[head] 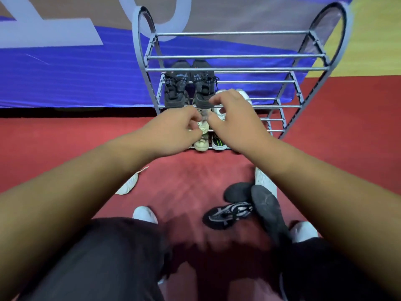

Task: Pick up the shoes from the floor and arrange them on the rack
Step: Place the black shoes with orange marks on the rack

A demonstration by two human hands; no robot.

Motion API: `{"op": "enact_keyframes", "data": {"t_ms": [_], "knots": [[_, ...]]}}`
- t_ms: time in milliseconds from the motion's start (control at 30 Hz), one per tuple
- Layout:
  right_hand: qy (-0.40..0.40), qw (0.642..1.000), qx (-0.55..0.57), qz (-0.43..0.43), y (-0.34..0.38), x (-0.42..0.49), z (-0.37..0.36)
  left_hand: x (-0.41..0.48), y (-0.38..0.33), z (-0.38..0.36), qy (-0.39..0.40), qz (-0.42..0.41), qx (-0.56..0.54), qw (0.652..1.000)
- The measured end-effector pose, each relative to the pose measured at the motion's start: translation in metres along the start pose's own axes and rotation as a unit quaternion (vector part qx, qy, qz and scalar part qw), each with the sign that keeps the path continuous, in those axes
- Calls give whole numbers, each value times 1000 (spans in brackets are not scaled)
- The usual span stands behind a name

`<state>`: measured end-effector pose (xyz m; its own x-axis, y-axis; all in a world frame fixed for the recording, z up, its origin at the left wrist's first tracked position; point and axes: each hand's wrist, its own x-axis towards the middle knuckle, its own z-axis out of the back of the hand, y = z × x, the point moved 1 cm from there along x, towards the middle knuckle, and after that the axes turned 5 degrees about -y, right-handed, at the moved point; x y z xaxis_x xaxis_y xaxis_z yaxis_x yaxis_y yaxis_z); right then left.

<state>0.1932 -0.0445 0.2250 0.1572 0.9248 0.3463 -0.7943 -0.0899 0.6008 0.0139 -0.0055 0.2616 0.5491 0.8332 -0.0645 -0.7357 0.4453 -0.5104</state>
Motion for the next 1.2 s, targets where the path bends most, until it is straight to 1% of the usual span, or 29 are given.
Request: {"op": "enact_keyframes", "data": {"t_ms": [100, 167, 267, 333, 433, 533, 633, 733, 800, 833, 967, 1033, 1133, 1200], "knots": [[-18, 999, 37, 17, 12, -34, 25, -36, -23, 12, 1, -32, -36, 999], [-8, 999, 37, 34, 17, -57, 39, -58, -35, 10, 14, -54, -67, 996], [10, 998, 16, 65, 12, -90, 53, -71, -35, -13, 22, -81, -41, 996], [22, 998, 4, 65, -4, -115, 57, -69, -24, -43, 33, -94, -27, 995], [72, 996, -34, 30, -44, -154, 49, -62, -5, -102, 100, -116, -2, 988], [152, 984, -86, -17, -90, -186, 30, -53, 9, -159, 169, -123, 48, 977], [217, 968, -116, -45, -133, -205, 10, -33, 19, -210, 252, -99, 75, 960], [277, 948, -156, -25, -175, -223, -11, -9, 27, -256, 308, -57, 94, 945], [306, 932, -192, -33, -203, -233, -26, 4, 36, -289, 309, -32, 101, 945], [315, 926, -203, -54, -215, -236, -34, 8, 40, -305, 304, -18, 104, 947], [337, 895, -217, -197, -254, -247, -61, 10, 56, -369, 288, 3, 101, 952], [318, 889, -216, -247, -269, -257, -74, 6, 62, -395, 273, 4, 112, 955], [282, 888, -271, -242, -285, -278, -91, -3, 71, -425, 230, 18, 113, 966], [268, 873, -320, -251, -293, -289, -100, -8, 76, -440, 207, 36, 86, 974]]}}
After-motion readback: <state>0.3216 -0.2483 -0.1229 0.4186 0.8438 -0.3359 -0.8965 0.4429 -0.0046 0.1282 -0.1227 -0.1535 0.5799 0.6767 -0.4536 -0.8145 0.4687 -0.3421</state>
